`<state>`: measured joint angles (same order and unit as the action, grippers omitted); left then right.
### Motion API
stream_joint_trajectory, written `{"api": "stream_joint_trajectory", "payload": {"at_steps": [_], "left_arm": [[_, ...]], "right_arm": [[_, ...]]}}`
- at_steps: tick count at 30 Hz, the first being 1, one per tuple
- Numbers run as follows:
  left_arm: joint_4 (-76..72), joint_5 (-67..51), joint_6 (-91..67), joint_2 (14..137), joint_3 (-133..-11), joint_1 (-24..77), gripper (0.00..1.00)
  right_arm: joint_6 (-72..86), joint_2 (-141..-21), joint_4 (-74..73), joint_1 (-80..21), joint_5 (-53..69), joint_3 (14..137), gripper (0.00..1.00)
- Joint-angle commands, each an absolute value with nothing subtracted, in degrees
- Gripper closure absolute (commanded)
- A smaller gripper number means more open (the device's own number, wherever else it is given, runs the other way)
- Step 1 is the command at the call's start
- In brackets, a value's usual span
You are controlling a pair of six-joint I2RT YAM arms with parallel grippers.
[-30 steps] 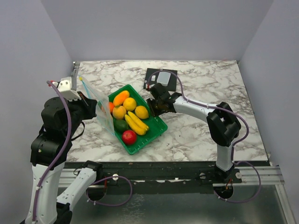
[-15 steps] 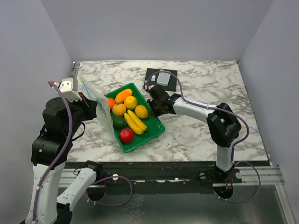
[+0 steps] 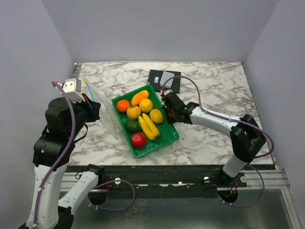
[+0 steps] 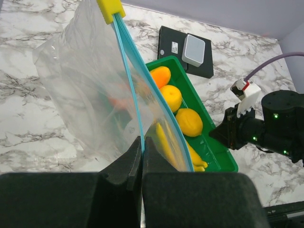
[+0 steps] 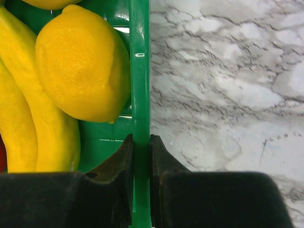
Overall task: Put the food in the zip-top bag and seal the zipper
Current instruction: Move the bin to the center of the board.
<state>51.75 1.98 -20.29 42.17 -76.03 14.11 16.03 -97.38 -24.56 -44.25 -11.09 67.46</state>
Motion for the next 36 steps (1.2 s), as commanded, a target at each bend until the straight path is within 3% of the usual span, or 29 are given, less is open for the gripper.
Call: {"api": "stream_joint_trajectory", "payload": {"at_steps": [1,23,36], "left_arm": [[51.0,0.1,-20.2,42.8,-75.3,14.4,1.0],[48.5,-7.5,-21.1,44.1,-69.8,14.4,1.0],[45.0,-9.7,-21.1,45.0,-64.9,14.4,1.0]], "right_arm": [[17.6,-91.5,-24.8,-43.6,-16.6,63.3,0.99],[16.4,-76.1,-26.1,-30.2,-15.1,48.1,0.99],[18.6,-76.2,-27.3,-29.5,-17.4,50.1,0.65]]}}
